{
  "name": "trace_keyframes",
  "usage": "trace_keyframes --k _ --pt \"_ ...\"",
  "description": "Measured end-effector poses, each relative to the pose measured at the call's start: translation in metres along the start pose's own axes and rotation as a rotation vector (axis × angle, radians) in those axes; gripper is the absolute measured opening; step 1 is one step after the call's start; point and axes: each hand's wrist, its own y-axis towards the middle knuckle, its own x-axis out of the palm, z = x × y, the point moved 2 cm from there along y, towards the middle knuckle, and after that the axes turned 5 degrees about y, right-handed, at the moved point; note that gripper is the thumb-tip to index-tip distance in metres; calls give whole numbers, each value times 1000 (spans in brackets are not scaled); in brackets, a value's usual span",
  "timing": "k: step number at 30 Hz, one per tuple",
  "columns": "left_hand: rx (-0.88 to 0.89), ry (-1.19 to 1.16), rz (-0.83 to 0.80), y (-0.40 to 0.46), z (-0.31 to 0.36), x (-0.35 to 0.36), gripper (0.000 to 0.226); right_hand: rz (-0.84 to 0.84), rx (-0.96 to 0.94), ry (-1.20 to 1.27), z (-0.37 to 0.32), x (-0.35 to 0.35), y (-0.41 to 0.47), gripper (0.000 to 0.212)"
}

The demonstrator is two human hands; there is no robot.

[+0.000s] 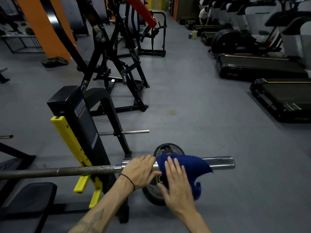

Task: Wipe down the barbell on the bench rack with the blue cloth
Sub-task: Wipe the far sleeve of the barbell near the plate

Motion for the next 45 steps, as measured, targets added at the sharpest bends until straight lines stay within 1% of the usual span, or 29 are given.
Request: trace_keyframes --k 2,3,5,8,9,10,12,14,15,16,18,20,21,22,24,25,27,28,29,31,33,34,35,37,38,40,41,43,45 --pt "13 -35 -54 4 -4 -5 71 10 -60 -72 30 -13 1 65" --pt "13 -44 -85 5 -6 -6 70 49 -22 -83 46 -21 2 62" --pt "16 -39 -119 10 -9 -5 74 126 128 -45 64 -32 3 62" --pt "3 -26 -171 18 -12 -2 85 214 353 85 35 -18 8 69" --pt "-10 -27 -208 20 -12 -3 86 220 359 121 17 -10 10 70" --pt "-21 -29 -248 22 -12 -4 85 190 303 135 3 -3 8 71" --pt "-34 -50 -299 25 -12 -6 82 71 84 62 -5 3 0 70" --pt "-33 -84 -334 27 -14 -8 82 22 -60 -21 22 -8 -2 66" --pt "-29 -94 -359 28 -15 -9 82 37 -62 -44 40 -16 -1 64" --pt "-25 -100 -378 29 -16 -10 80 75 -19 -56 57 -24 1 63" --pt "-29 -109 -400 31 -16 -14 75 150 165 -29 72 -35 1 64" --pt "-37 -131 -417 32 -15 -16 74 223 331 43 50 -26 4 70" --pt "-42 -140 -425 33 -14 -17 74 228 353 81 31 -17 5 73" --pt "-45 -149 -431 34 -13 -16 74 191 301 105 11 -8 4 76" --pt "-43 -166 -437 34 -13 -15 78 48 84 58 -11 6 -4 78" --pt "-39 -175 -439 34 -13 -16 79 -8 -11 12 -4 4 -5 77" --pt "-41 -190 -449 34 -13 -17 76 -23 -91 -48 28 -9 -3 72" --pt "-43 -194 -454 34 -12 -17 74 15 -71 -63 46 -17 -2 69" --pt "-45 -193 -457 34 -12 -18 74 72 -4 -64 62 -26 -2 68" --pt "-55 -186 -454 34 -12 -20 74 171 199 -21 72 -34 -4 69" --pt "-69 -186 -460 34 -12 -19 75 248 364 67 47 -22 1 75" --pt "-75 -192 -470 35 -12 -18 75 251 383 108 27 -13 4 78" --pt "-83 -200 -483 35 -12 -16 76 208 329 124 7 -3 5 80" --pt "-98 -224 -493 38 -13 -12 83 33 117 66 -15 10 -1 81" --pt "-104 -237 -493 39 -13 -11 88 -25 11 19 -7 6 -1 80" --pt "-108 -257 -498 42 -13 -9 98 -32 -94 -51 27 -8 1 71" --pt "-110 -264 -510 42 -13 -10 99 8 -68 -66 45 -17 2 68" --pt "-140 -274 -528 42 -13 -12 91 114 127 -29 65 -31 1 66" --pt "-180 -283 -540 44 -13 -11 90 200 305 55 46 -23 3 72"
